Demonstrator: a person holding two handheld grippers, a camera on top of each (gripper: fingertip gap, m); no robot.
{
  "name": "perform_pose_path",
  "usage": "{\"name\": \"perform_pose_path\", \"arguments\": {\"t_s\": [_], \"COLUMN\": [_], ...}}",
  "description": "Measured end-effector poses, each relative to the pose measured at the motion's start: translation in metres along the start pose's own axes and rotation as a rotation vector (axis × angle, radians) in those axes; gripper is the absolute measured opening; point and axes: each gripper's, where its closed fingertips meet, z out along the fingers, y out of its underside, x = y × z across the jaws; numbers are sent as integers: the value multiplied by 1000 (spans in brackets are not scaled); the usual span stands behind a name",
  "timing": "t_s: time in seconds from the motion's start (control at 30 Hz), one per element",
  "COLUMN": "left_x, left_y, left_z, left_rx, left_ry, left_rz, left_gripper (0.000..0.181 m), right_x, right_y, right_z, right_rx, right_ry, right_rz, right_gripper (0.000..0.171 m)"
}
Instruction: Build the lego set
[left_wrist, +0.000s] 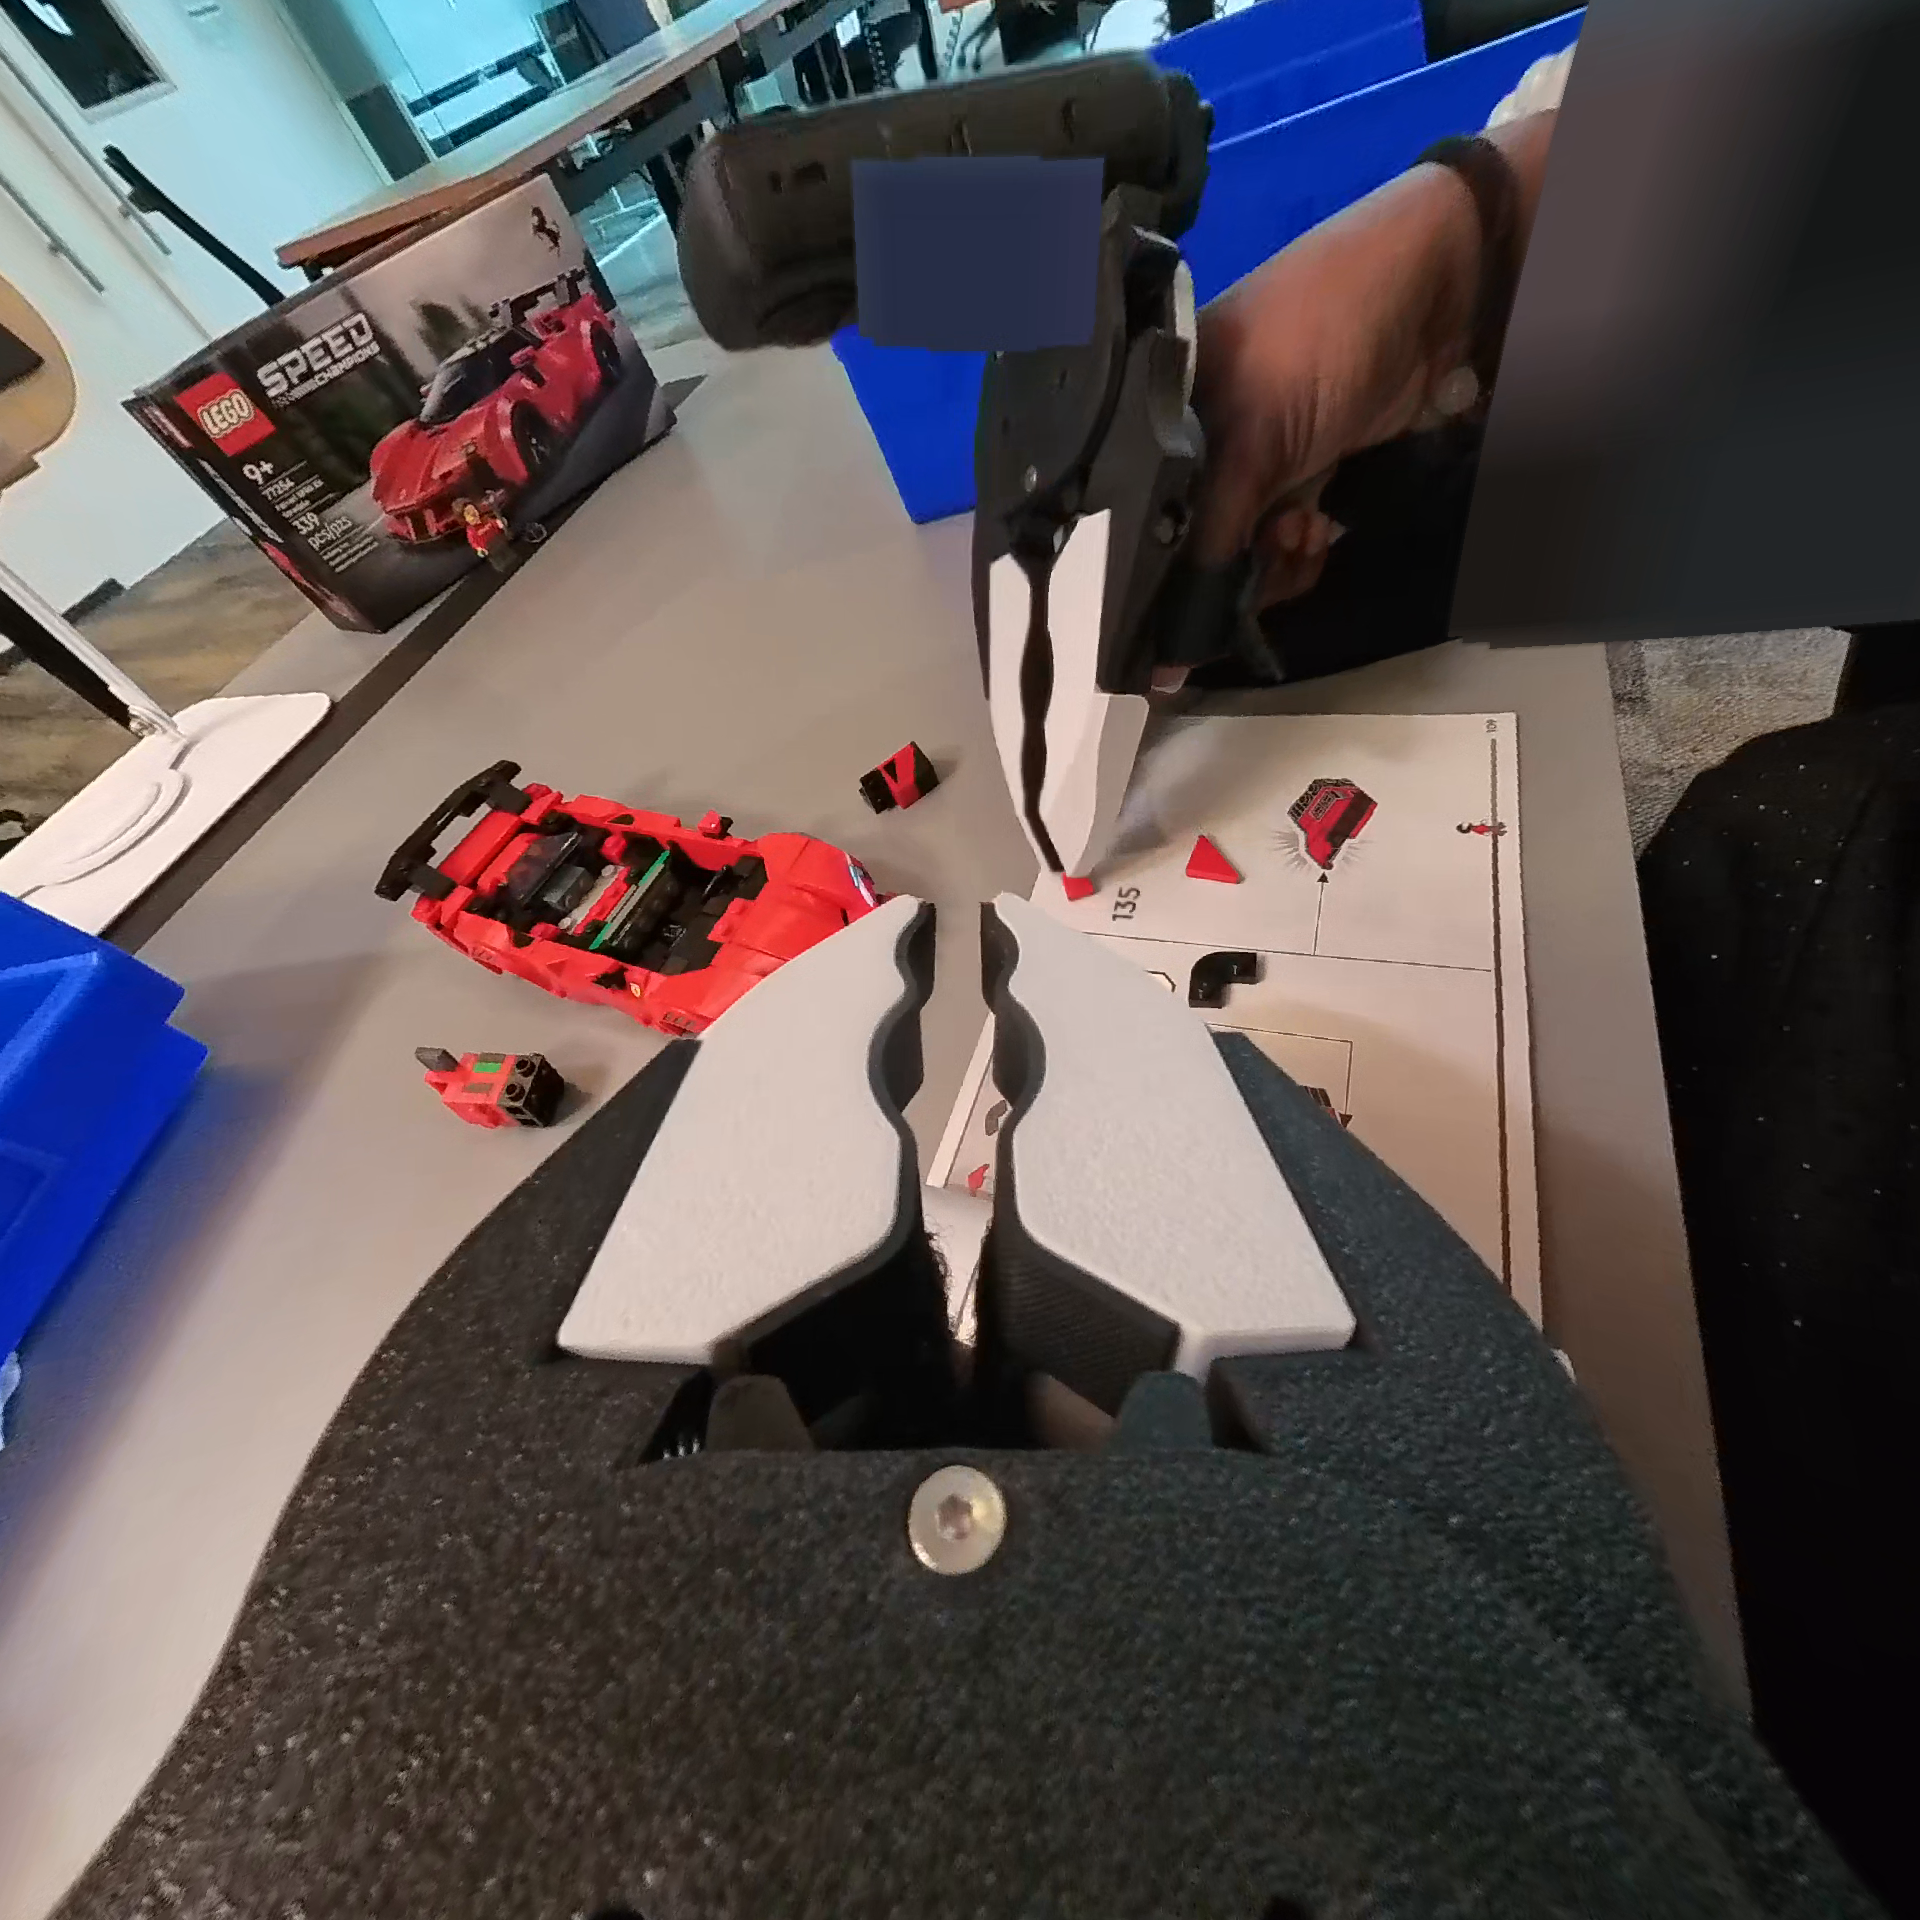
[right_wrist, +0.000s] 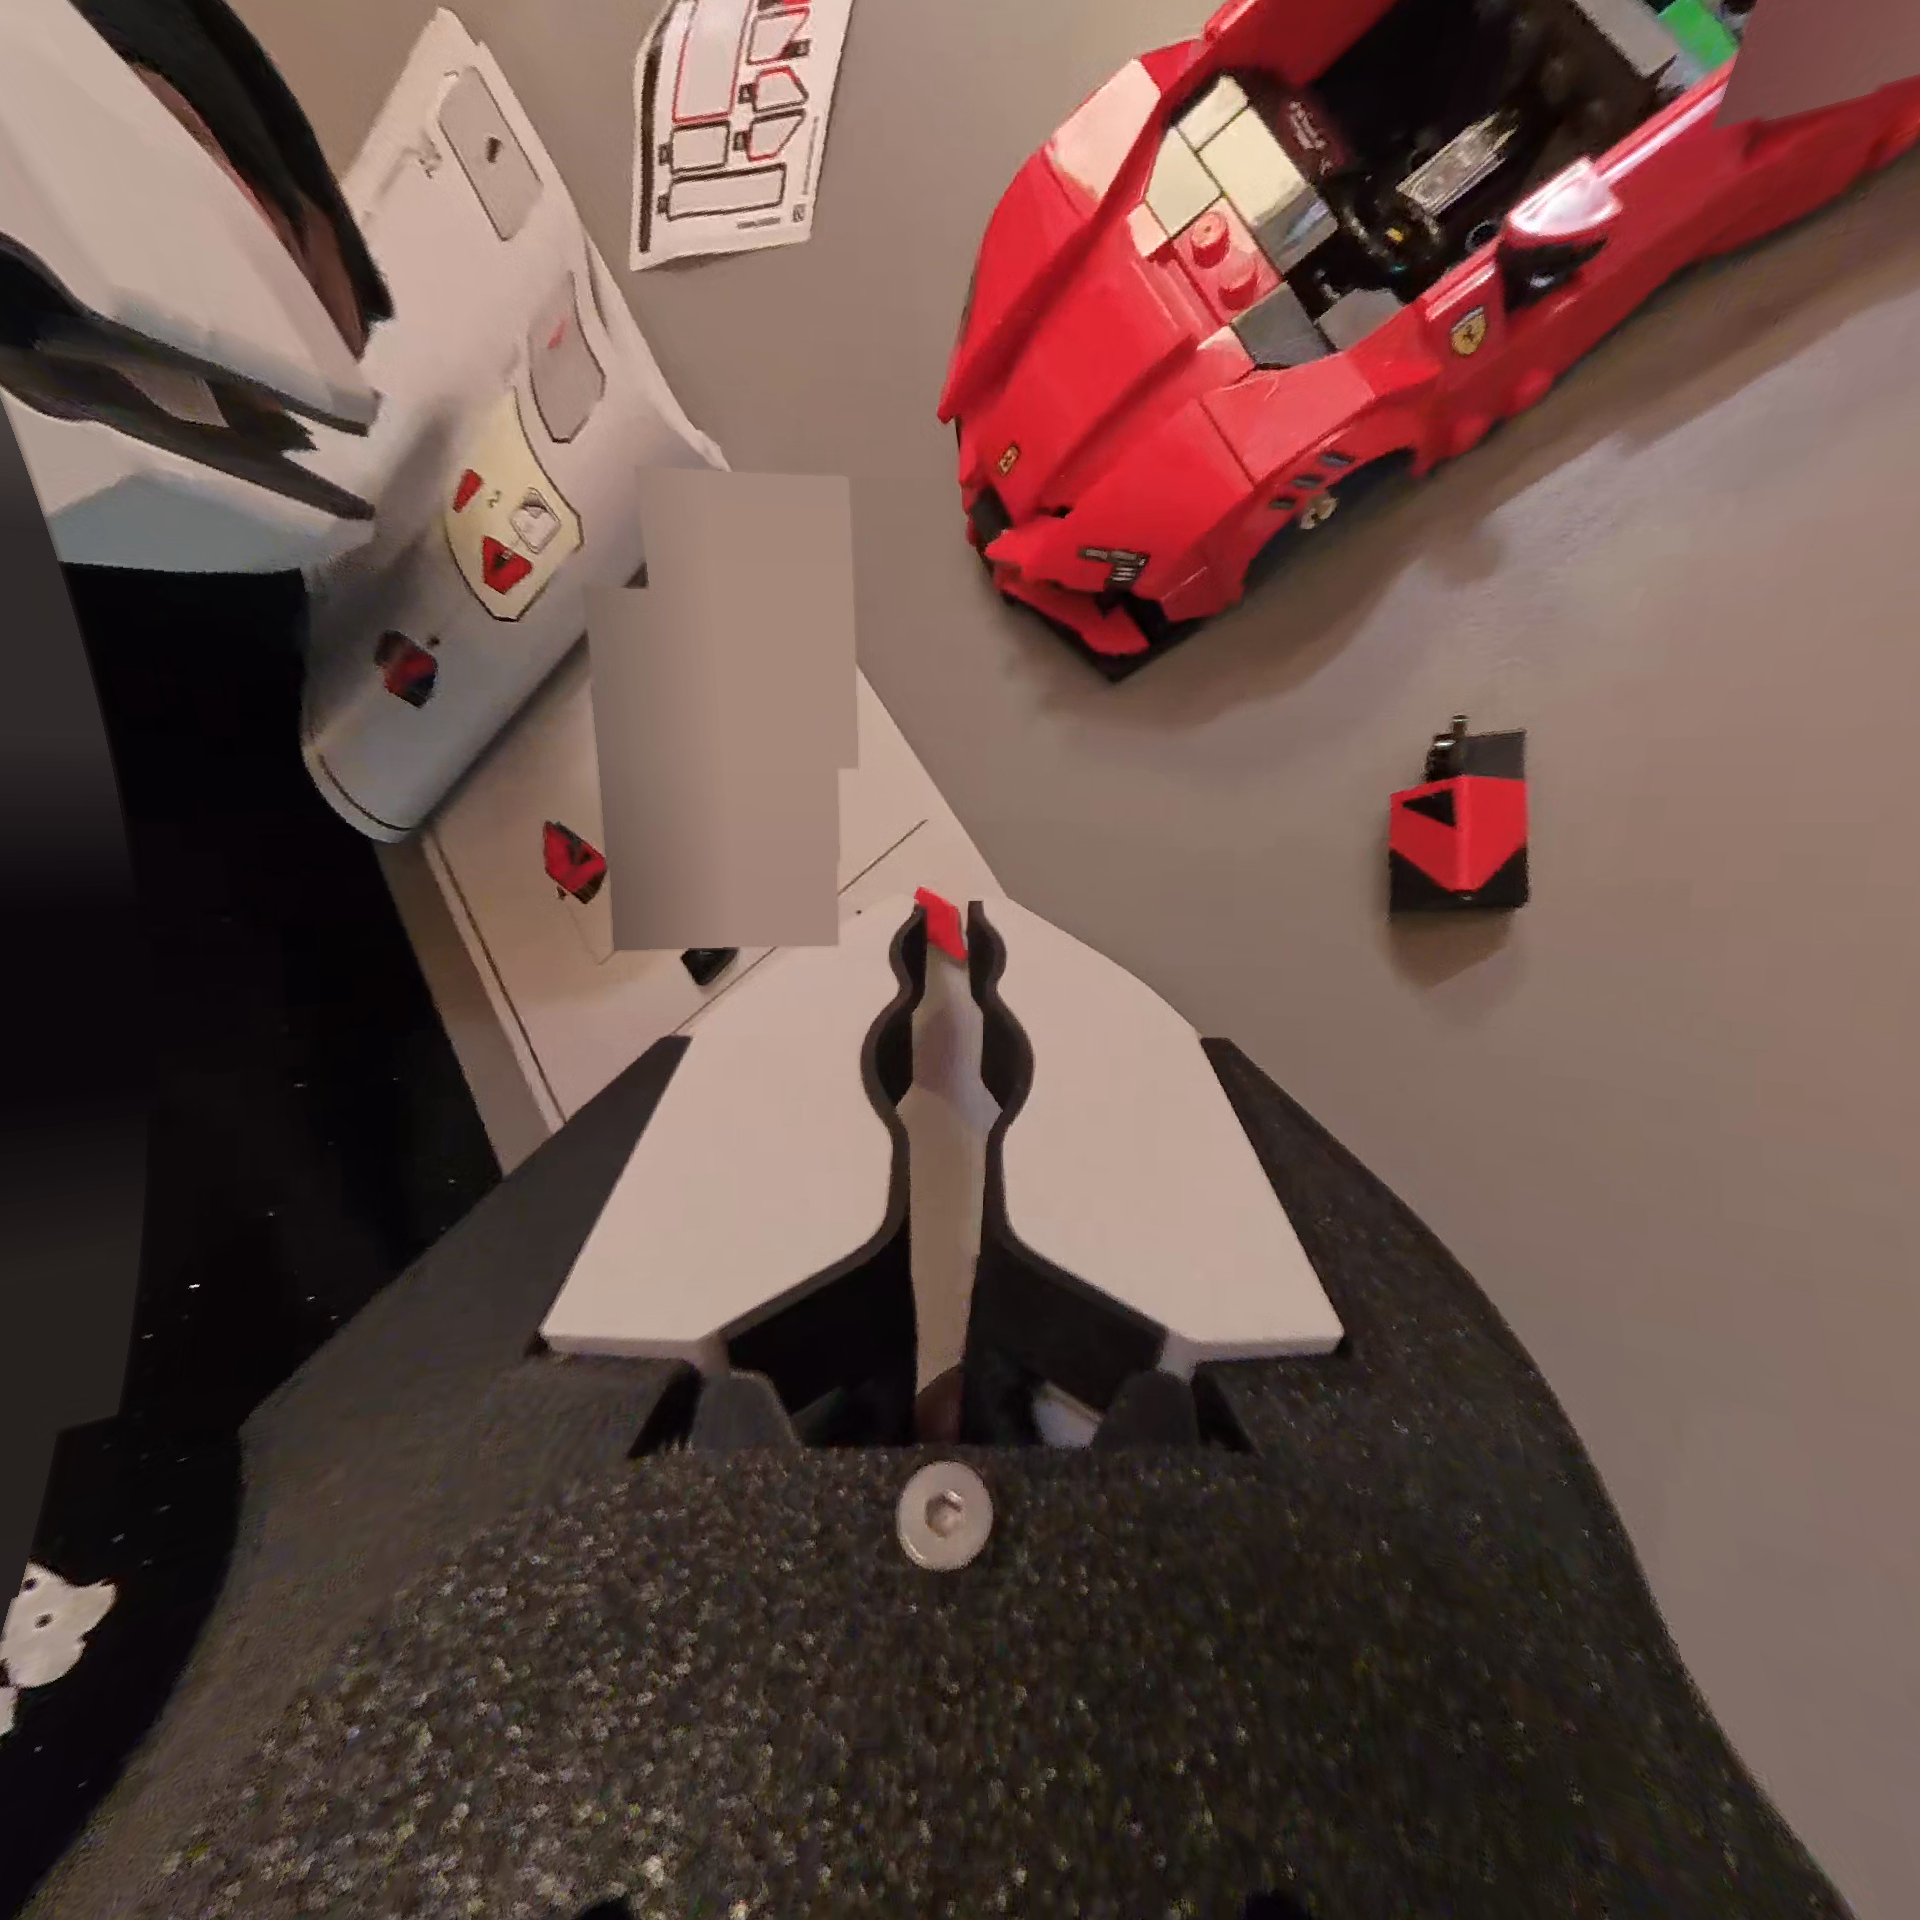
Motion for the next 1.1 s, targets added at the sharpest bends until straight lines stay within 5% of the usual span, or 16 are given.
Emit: {"name": "perform_pose_path", "arguments": {"t_s": [0.23, 0.37, 0.5, 0.63, 0.77, 0.97, 1.1], "left_x": [1, -2, -15, -39, -62, -97, -114], "left_y": [1, 4, 7, 7, -12, -41, -54], "left_z": [0, -1, -6, -7, 4, 25, 38], "left_rx": [-3, -25, -56, -64, 10, 41, 39], "left_ry": [6, 0, 5, -33, -69, -112, -135], "left_rz": [-3, -13, -93, -213, -319, -403, -391], "left_gripper": [8, 9, 10, 17, 54, 97, 101], "right_x": [4, -21, -28, 13, 64, 104, 114], "right_y": [-1, 2, 33, 84, 159, 218, 235], "right_z": [-10, -45, -142, -266, -336, -329, -310], "right_rx": [-8, 66, 110, 159, 57, -52, -142], "right_ry": [137, 106, 197, 453, 599, 530, 466], "right_rz": [-126, -205, -245, -139, -33, 64, 50], "right_gripper": [17, 17, 20, 24, 26, 25, 26]}}
